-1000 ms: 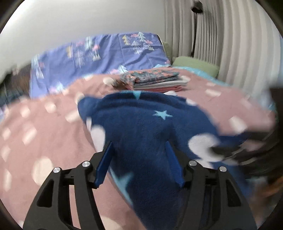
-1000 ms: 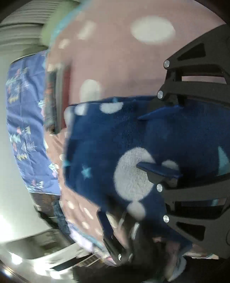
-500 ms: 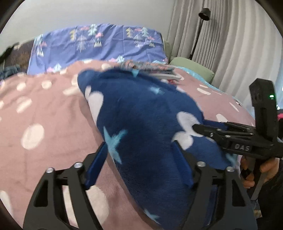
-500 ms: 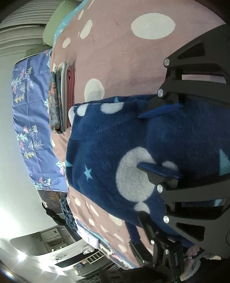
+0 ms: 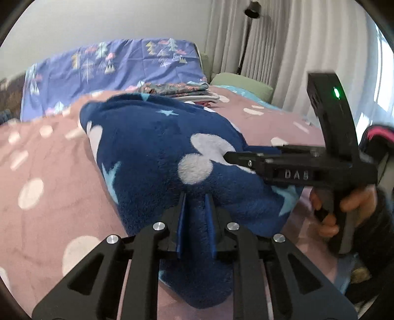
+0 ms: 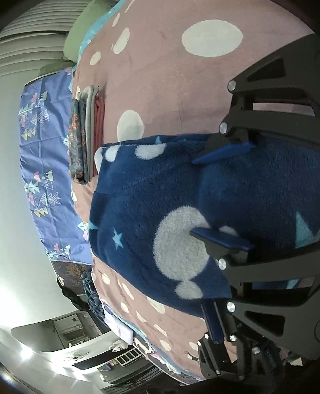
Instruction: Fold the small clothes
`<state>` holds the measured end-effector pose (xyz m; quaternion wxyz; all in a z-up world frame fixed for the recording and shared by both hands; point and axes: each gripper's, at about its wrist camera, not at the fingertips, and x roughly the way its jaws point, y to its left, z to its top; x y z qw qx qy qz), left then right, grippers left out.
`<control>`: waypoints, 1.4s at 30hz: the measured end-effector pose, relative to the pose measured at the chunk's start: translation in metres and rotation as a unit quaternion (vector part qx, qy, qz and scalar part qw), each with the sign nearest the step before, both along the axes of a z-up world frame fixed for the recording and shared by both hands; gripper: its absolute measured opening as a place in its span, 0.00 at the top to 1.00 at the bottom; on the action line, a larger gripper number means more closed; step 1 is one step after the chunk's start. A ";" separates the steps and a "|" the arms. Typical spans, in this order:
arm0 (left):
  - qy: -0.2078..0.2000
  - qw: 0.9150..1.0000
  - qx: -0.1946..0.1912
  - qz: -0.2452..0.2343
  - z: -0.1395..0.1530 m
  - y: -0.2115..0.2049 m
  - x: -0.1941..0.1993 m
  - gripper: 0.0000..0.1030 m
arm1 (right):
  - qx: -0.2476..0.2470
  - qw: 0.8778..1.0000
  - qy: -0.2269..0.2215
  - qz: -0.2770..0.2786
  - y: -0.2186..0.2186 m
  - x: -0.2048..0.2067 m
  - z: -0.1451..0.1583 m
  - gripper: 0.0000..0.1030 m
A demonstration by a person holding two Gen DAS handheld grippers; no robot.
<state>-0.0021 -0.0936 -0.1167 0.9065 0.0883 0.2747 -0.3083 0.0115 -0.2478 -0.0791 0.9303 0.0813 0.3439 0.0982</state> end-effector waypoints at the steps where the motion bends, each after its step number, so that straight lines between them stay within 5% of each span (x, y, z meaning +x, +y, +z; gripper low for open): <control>1: -0.014 1.000 0.014 0.002 0.001 -0.002 -0.005 0.83 | 0.002 1.000 0.001 0.000 0.000 0.000 0.000 0.48; 4: -0.026 0.999 0.028 0.006 0.013 -0.008 -0.014 0.76 | 0.000 1.000 -0.002 -0.003 0.000 -0.002 0.000 0.48; 7: -0.027 0.999 0.025 -0.008 0.022 -0.008 -0.014 0.56 | 0.004 1.000 -0.002 -0.003 -0.001 -0.002 0.000 0.48; 11: -0.064 0.995 0.080 -0.013 0.003 -0.024 -0.018 0.46 | 0.002 1.000 -0.007 -0.001 0.000 -0.004 -0.001 0.48; 22: -0.083 0.991 0.109 -0.008 0.002 -0.031 -0.026 0.46 | -0.001 1.000 -0.015 -0.005 0.001 -0.006 -0.004 0.48; 29: -0.065 0.998 -0.002 0.011 0.061 0.001 0.019 0.46 | 0.000 1.000 -0.011 -0.010 0.002 -0.003 -0.003 0.47; 31: -0.027 0.999 0.002 0.026 0.049 0.001 0.051 0.46 | 0.003 1.000 -0.012 -0.010 0.001 -0.004 -0.004 0.47; 32: 0.016 0.999 0.035 0.036 0.023 -0.004 0.077 0.45 | 0.005 1.000 -0.014 -0.010 0.000 -0.005 -0.003 0.47; 36: -0.003 0.999 0.028 0.039 0.012 -0.003 0.074 0.45 | 0.003 0.999 -0.035 -0.016 -0.001 -0.018 -0.001 0.47; 39: -0.027 0.996 0.065 0.049 0.012 -0.012 0.065 0.45 | -0.028 0.997 -0.047 -0.060 -0.004 -0.041 0.009 0.31; 42: -0.012 0.998 0.043 0.048 0.011 -0.005 0.069 0.46 | 0.033 0.995 -0.047 -0.080 -0.029 -0.069 0.016 0.31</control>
